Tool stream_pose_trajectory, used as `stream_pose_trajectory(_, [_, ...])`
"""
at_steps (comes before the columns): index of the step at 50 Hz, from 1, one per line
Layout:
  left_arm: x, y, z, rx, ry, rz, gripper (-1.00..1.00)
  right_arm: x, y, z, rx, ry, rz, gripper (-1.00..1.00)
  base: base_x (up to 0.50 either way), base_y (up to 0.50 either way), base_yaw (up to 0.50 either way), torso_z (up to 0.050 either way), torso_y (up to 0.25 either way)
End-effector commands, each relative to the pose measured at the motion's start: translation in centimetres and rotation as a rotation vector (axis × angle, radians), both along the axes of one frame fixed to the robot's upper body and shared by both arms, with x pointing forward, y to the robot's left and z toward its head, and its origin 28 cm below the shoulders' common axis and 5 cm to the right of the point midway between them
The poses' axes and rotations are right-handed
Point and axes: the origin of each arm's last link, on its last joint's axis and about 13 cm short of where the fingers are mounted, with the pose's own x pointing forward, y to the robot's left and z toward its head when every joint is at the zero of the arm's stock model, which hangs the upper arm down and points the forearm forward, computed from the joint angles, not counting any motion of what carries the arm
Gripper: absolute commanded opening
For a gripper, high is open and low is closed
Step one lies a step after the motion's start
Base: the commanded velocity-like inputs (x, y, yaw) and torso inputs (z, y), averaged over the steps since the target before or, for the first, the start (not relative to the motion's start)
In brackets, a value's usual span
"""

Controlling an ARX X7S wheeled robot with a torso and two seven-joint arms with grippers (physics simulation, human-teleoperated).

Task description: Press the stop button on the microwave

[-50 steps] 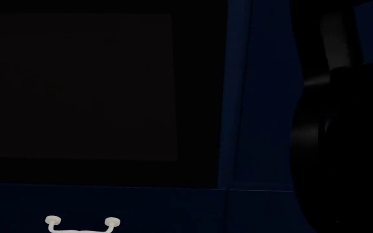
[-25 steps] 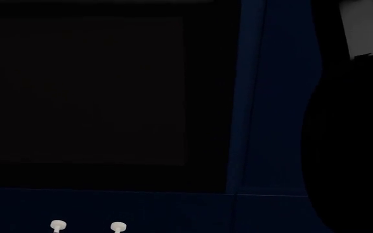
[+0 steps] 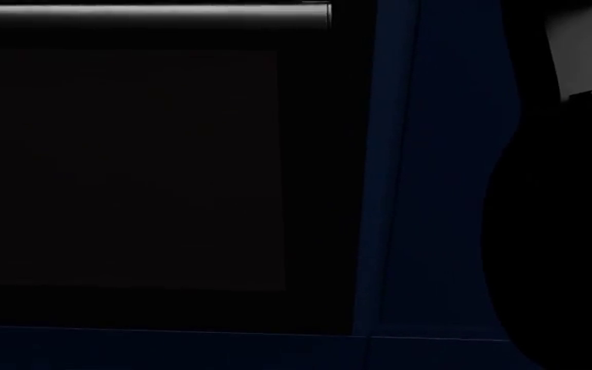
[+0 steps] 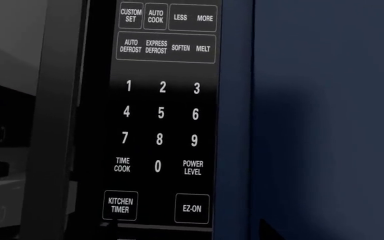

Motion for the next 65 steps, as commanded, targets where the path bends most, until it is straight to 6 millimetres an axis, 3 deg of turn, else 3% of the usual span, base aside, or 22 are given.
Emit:
stream_pose_trajectory(1, [-0.09, -0.01, -0.02, -0.001, 0.003, 0.001, 1.0, -0.03, 0.23, 0.13, -0.021, -0.032, 0.013, 1.0, 0.16, 0.5, 0.0, 0.05, 0.045])
stream_pose_trajectory(65, [-0.09, -0.01, -0.02, -0.001, 0.003, 0.001, 1.0, 0.24, -0.07, -0.41, -0.05, -0.061, 0.009, 1.0, 0.12, 0.0, 0.0, 0.05, 0.045])
